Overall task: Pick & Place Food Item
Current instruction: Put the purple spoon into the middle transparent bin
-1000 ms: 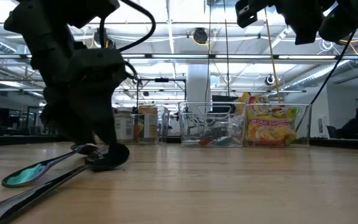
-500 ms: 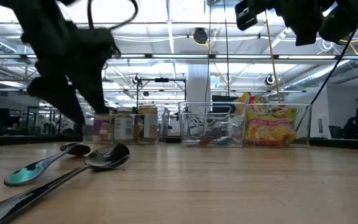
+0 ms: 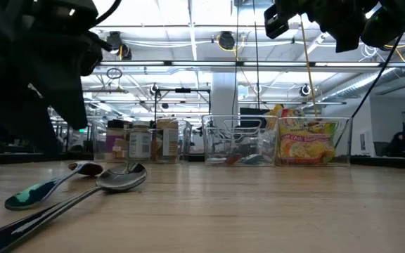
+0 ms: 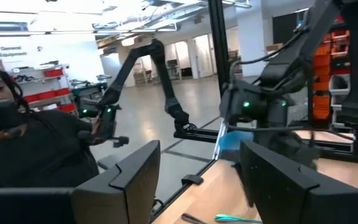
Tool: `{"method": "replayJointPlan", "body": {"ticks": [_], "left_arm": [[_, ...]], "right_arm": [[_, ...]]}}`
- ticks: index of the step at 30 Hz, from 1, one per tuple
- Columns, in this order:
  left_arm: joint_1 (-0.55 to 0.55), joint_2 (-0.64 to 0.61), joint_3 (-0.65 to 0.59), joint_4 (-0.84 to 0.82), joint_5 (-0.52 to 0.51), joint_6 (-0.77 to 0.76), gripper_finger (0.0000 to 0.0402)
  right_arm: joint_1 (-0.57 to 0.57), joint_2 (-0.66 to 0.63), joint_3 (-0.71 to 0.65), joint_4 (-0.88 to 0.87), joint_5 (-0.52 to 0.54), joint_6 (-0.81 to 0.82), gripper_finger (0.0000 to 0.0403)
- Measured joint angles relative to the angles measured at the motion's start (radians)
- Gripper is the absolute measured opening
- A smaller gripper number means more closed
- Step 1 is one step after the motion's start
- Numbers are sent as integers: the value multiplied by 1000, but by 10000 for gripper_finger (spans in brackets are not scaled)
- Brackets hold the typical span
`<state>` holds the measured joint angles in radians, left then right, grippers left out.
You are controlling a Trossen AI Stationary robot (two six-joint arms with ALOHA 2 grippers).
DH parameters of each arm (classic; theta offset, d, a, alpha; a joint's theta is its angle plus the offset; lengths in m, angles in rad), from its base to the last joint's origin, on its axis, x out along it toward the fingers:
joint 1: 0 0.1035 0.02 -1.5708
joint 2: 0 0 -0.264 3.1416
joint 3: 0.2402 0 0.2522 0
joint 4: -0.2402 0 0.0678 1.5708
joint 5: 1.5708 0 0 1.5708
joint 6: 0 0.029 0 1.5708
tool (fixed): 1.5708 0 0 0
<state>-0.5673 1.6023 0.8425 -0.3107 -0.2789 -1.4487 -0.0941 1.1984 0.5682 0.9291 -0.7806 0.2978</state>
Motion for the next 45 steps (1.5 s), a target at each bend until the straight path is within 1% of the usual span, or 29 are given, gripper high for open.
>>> {"method": "replayJointPlan", "body": {"ticks": [4,7,11,16,19,23,27,29,32,38,41,45], "left_arm": [[4,59,0,28,1,48,301],[16,95,3,27,5,53,301],[42,109,6,21,14,29,301],[79,111,5,-38,22,23,300],[95,111,5,-91,0,17,300],[104,113,4,-140,-74,14,300],[104,115,0,-141,-121,73,301],[104,115,0,-132,-116,109,301],[102,115,0,-112,-79,164,301],[83,115,0,-116,-66,152,301],[77,115,0,-122,-58,129,290],[77,114,0,-129,-40,111,246]], "right_arm": [[2,0,0,0,0,3,212],[10,0,0,0,0,3,212],[13,0,0,-1,-1,3,212],[13,0,0,0,-1,3,212],[13,0,0,0,-1,3,212],[13,0,0,0,-1,3,212],[13,0,0,-1,-1,3,212],[13,0,0,-1,-1,3,212],[13,0,0,-1,-1,3,212],[13,0,0,-1,-1,3,212],[13,0,0,-1,-1,3,212],[13,0,0,-1,-1,3,212]]}}
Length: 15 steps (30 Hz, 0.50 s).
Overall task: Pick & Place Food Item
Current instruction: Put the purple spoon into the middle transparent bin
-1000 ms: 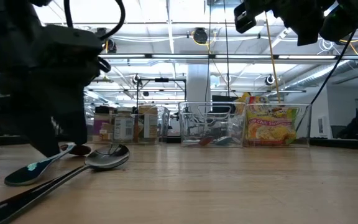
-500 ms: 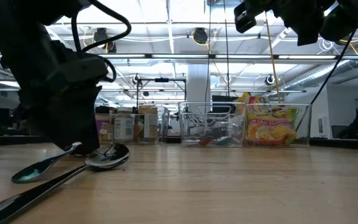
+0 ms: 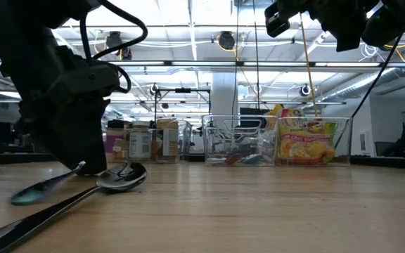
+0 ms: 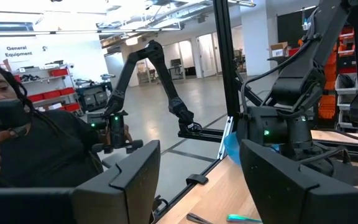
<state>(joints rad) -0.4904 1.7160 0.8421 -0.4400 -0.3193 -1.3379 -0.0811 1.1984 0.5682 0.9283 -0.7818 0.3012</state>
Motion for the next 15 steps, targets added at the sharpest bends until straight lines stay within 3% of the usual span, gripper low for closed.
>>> {"method": "replayJointPlan", "body": {"ticks": [8,15], "left_arm": [[-5,-3,3,7,37,-10,136],[17,0,2,44,-10,107,109]], "right_arm": [[0,0,0,0,0,0,212],[0,0,0,-1,0,0,210]]}}
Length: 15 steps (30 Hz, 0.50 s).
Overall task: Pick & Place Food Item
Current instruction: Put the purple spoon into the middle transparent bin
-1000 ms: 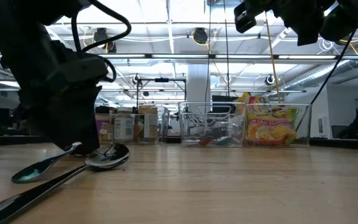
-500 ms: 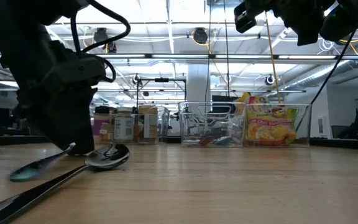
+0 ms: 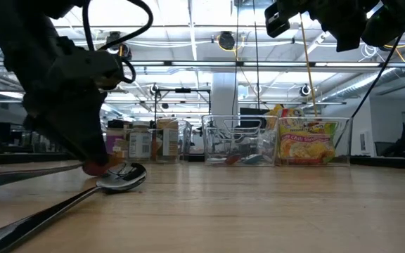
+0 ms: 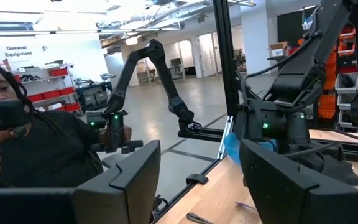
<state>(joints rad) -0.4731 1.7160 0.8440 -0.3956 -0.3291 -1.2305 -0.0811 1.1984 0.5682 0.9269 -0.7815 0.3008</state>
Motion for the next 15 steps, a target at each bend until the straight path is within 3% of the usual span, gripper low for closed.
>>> {"method": "replayJointPlan", "body": {"ticks": [5,10,15], "left_arm": [[28,-34,-2,4,-28,120,77],[44,-132,-8,-5,-100,227,9],[46,-256,-5,69,-263,406,10]], "right_arm": [[0,0,0,-3,0,-2,210],[0,0,0,-12,-4,12,210],[-14,-12,0,-29,-12,15,210]]}}
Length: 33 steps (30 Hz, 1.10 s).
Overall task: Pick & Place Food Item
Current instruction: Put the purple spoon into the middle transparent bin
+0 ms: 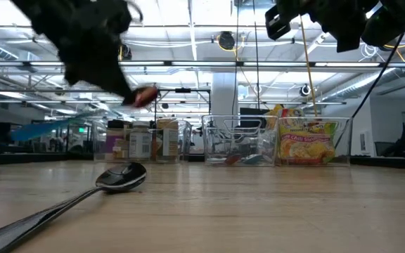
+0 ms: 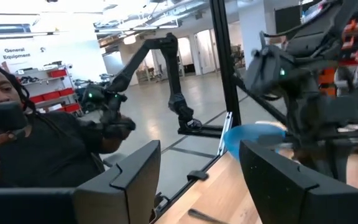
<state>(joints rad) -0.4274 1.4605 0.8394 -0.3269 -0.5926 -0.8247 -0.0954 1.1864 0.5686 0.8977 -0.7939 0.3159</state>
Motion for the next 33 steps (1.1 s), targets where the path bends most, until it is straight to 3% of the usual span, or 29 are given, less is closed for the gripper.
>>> {"method": "replayJointPlan", "body": {"ticks": [6,9,13,18,22,28,30,33], "left_arm": [[0,-79,2,258,-148,373,8],[4,-72,-6,438,-154,605,4],[39,-52,-86,763,-7,821,7],[132,-51,-212,1057,137,855,6],[208,-50,-263,1155,213,802,4],[229,-51,-264,1164,270,767,3],[225,-51,-264,1164,271,768,4],[220,-51,-264,1163,270,774,4]], "right_arm": [[-10,-28,0,-14,-22,-19,210],[-10,-32,0,-32,-21,-19,210],[-10,-31,0,-58,-19,-19,210],[-10,-31,0,-98,-6,-68,210],[2,-30,0,-154,169,-160,210],[82,33,0,-141,621,-337,210],[107,71,0,-92,691,-380,210],[127,139,0,38,715,-405,210]]}}
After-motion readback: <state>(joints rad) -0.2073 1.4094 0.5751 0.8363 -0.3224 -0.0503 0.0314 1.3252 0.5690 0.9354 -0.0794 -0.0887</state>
